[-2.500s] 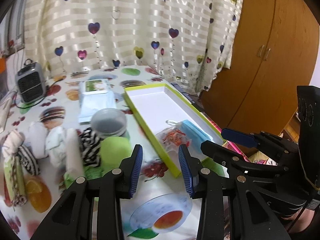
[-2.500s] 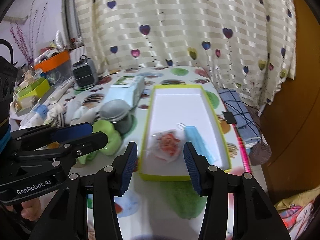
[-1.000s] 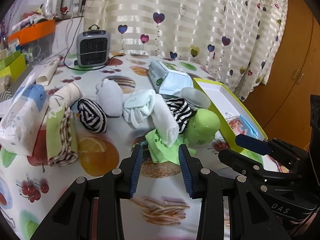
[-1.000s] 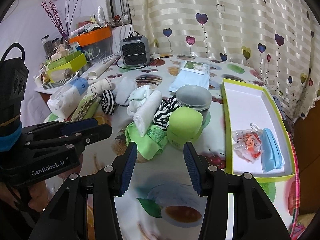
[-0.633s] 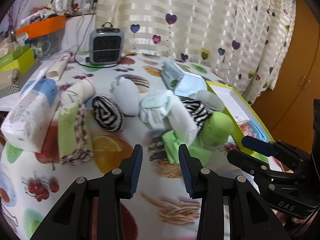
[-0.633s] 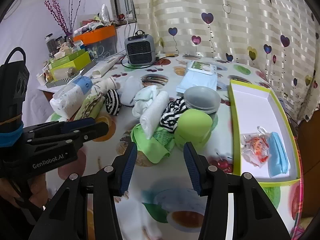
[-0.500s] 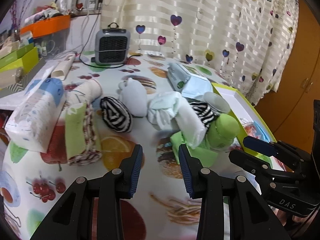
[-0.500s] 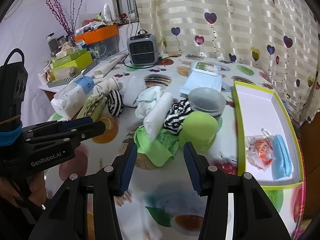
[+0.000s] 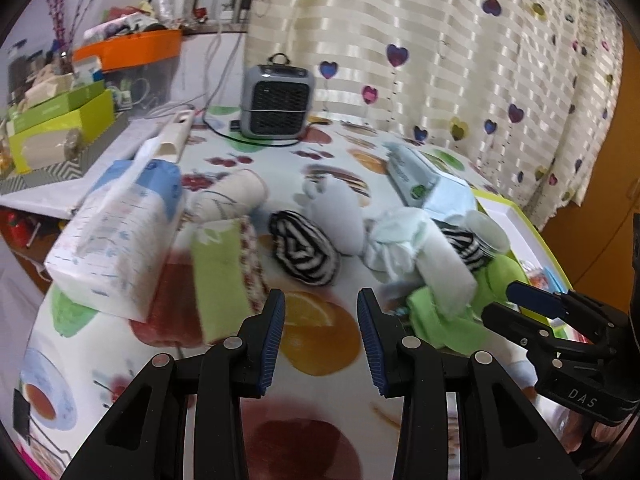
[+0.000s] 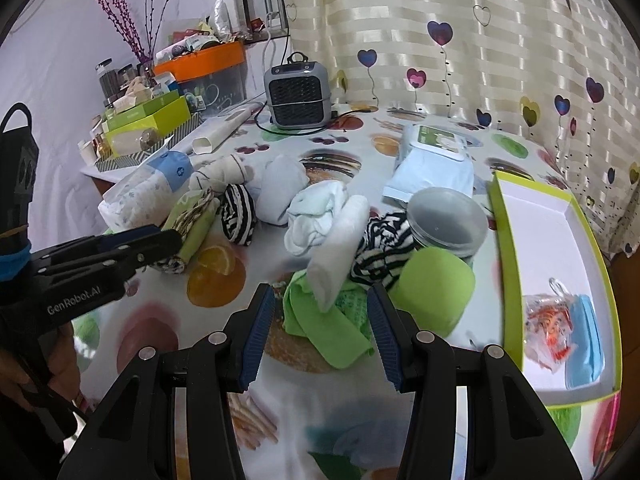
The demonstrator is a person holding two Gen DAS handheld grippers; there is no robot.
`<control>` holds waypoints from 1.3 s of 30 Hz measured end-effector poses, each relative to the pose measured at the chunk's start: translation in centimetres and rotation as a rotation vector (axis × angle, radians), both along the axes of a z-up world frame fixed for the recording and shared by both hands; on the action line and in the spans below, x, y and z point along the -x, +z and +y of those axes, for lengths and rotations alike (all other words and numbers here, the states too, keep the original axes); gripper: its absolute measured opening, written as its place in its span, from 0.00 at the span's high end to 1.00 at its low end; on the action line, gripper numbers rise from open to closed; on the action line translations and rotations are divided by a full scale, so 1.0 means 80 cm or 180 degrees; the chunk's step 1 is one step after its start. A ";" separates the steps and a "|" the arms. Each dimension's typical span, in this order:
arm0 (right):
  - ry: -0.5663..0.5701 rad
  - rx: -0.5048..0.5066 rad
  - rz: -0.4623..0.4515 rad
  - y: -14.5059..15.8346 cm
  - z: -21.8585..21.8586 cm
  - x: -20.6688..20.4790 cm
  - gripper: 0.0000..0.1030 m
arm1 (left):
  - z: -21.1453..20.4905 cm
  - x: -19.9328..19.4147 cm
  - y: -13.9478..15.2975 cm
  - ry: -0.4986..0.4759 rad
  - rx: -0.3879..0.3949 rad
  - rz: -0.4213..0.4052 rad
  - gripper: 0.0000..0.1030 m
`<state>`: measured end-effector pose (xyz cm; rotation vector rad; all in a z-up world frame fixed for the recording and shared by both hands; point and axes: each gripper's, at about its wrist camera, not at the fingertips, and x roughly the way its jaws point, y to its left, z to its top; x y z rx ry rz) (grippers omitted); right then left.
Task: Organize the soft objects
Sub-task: 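Lower the right gripper onto the white rolled towel and close on it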
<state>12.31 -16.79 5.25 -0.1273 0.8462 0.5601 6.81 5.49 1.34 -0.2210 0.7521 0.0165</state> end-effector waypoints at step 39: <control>0.0028 0.0528 0.0037 -0.034 0.053 -0.063 0.74 | 0.056 -0.048 -0.052 0.0431 0.0003 0.0329 0.53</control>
